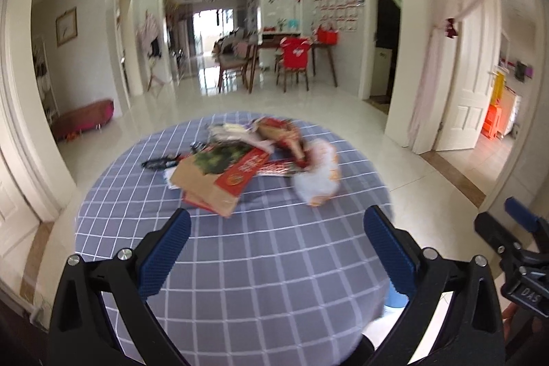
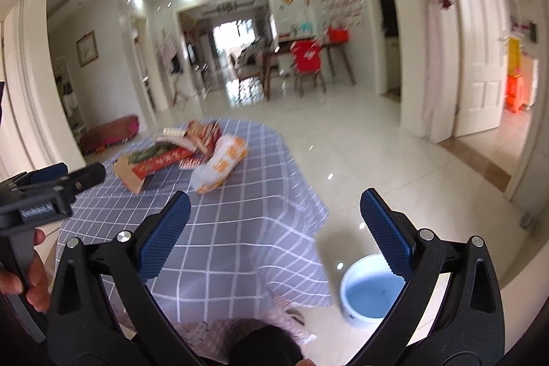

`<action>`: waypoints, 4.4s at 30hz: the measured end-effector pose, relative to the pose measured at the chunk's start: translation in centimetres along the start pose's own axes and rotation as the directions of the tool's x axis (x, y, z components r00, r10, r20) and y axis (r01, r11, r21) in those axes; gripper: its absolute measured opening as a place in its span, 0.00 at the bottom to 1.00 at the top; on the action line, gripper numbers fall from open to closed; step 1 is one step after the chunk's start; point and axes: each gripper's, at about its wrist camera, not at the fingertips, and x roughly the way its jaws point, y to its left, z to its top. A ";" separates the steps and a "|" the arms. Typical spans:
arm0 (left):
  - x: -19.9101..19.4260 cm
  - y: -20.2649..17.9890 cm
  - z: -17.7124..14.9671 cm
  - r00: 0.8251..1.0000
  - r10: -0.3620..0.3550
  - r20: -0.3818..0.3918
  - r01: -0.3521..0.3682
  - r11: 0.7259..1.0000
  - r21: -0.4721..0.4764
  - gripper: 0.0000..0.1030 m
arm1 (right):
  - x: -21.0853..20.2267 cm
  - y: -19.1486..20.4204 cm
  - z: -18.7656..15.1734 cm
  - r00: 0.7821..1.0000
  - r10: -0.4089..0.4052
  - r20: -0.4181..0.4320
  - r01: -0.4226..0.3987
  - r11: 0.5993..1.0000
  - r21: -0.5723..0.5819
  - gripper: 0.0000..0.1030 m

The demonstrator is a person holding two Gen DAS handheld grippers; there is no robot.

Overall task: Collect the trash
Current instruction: 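Reach the right gripper to the white orange-printed plastic bag and grasp it, then grasp the brown paper bag with red label using the left gripper, then carry both held bags over the blue bucket and open both grippers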

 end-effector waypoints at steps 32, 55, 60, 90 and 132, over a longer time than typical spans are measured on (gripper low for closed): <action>12.9 9.1 3.1 0.990 -0.038 -0.133 0.015 0.986 -0.165 0.77 | 24.1 3.7 3.3 0.908 0.219 -0.359 -0.179 0.974 0.140 0.39; 15.0 11.3 2.7 0.977 -0.111 -0.183 0.014 0.886 -0.464 0.82 | 20.6 2.2 2.1 0.930 0.227 -0.289 -0.186 0.969 0.164 0.36; 17.0 11.0 1.3 0.948 -0.230 -0.221 0.073 0.831 -0.551 0.82 | 20.3 3.2 2.1 0.929 0.233 -0.287 -0.192 0.968 0.162 0.36; 6.6 7.9 2.0 0.973 -0.230 0.037 0.225 0.889 -0.398 0.02 | 14.2 4.9 1.5 0.927 0.293 -0.235 -0.264 0.953 0.149 0.35; 22.4 -35.4 -2.4 0.620 -0.613 -0.489 0.712 0.701 0.024 0.21 | 7.0 -29.7 -10.1 0.951 -0.203 -0.233 0.295 0.824 0.484 0.35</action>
